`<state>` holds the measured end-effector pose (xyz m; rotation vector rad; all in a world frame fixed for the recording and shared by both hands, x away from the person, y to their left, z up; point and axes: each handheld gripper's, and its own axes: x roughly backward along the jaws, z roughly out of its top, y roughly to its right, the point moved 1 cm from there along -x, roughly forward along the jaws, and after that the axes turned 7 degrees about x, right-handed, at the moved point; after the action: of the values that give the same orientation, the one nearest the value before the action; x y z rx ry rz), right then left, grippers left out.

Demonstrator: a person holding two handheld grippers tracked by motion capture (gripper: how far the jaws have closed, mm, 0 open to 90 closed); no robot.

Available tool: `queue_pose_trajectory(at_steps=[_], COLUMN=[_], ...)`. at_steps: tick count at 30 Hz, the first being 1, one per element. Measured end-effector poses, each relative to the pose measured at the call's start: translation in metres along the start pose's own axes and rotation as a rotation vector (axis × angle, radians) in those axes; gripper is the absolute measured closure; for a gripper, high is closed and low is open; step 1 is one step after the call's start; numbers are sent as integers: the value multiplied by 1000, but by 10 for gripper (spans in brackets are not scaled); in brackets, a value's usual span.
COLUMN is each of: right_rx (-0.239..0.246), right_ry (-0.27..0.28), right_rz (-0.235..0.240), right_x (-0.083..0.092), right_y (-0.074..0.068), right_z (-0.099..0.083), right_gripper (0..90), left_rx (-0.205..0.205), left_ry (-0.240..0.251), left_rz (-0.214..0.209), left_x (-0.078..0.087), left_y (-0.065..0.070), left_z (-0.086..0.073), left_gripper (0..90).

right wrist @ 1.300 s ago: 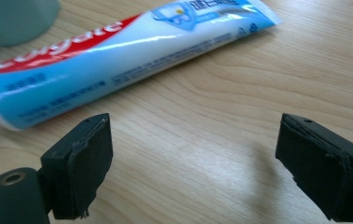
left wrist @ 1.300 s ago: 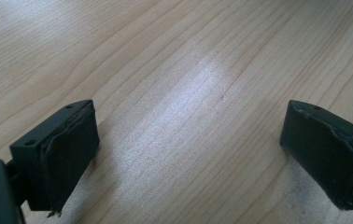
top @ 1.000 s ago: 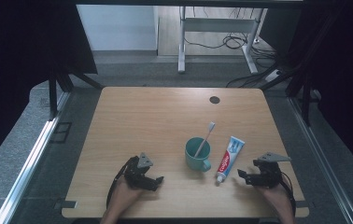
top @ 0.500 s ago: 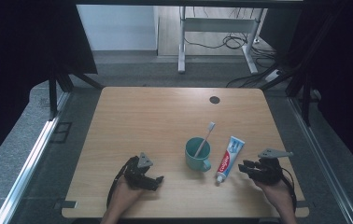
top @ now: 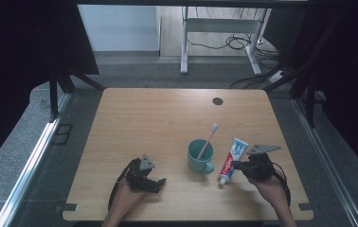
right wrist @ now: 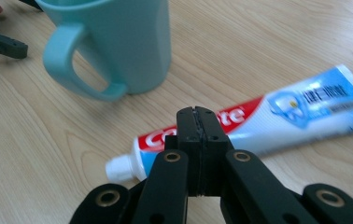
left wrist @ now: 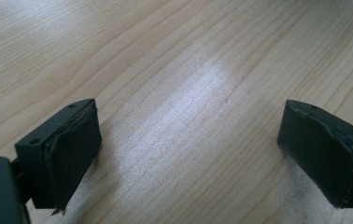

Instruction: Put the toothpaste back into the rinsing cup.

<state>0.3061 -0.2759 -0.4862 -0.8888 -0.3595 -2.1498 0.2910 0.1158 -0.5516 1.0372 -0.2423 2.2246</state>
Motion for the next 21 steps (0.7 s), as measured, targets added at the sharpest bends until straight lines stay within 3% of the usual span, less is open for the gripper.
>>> queue_pose_trajectory(at_steps=[9, 21], right_rx=[12, 20], right_ry=[-2, -58], right_rz=[38, 60], right_x=[-21, -40], right_y=[-9, -17], right_z=[11, 5], right_gripper=[891, 891], left_rx=[0, 0], left_ry=[0, 0], left_rz=[0, 0], left_x=[0, 0], left_y=[0, 0], left_z=[0, 0], left_gripper=[60, 60])
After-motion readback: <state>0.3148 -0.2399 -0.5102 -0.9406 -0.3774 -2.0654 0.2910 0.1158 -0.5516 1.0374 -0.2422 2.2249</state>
